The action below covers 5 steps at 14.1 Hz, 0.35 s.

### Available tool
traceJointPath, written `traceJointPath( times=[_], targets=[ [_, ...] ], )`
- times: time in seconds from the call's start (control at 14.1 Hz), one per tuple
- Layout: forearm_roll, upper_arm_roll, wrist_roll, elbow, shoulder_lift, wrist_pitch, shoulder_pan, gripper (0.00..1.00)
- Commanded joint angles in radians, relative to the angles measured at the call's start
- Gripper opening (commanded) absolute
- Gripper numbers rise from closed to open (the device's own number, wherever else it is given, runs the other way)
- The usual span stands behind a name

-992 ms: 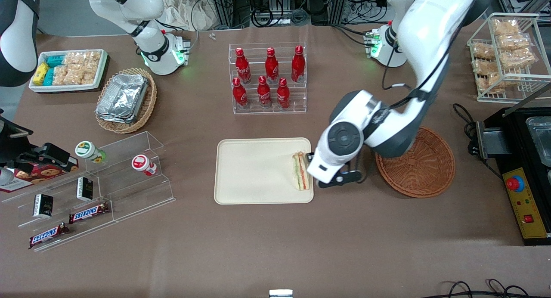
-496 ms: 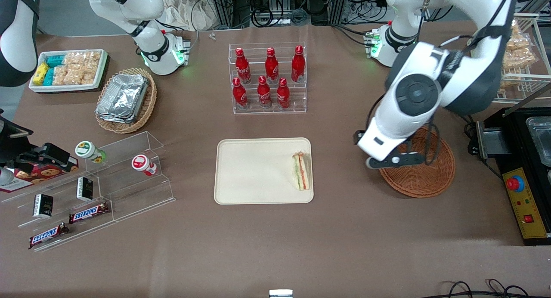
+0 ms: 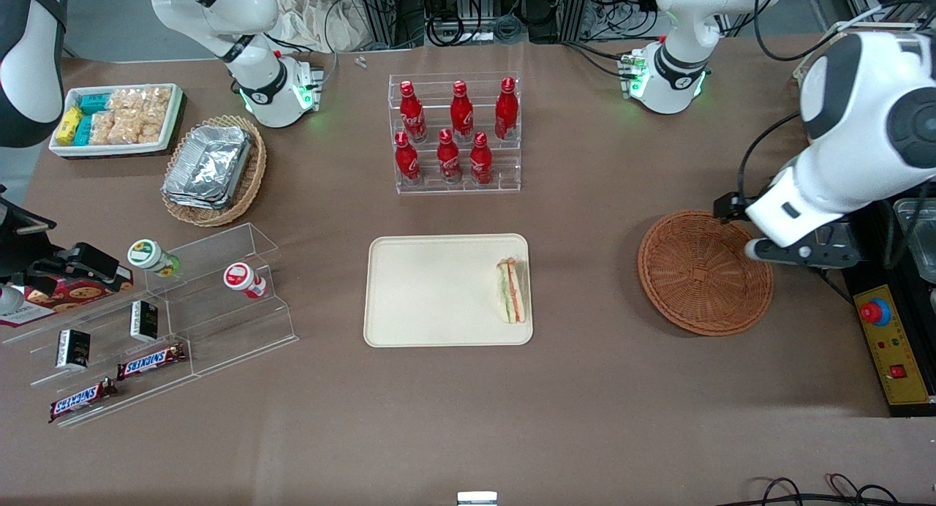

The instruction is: Place sandwich from basket to tray

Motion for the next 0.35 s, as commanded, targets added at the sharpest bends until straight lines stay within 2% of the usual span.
traceJointPath(
  times=[0.0, 0.14, 0.28],
  targets=[
    [-0.014, 0.057, 0.095, -0.055, -0.052, 0.027, -0.006, 1.0],
    [-0.014, 0.059, 0.094, -0.003, -0.028, 0.014, -0.003, 1.0],
    [-0.01, 0.059, 0.1, 0.124, 0.033, -0.055, 0.001, 1.0]
  ],
)
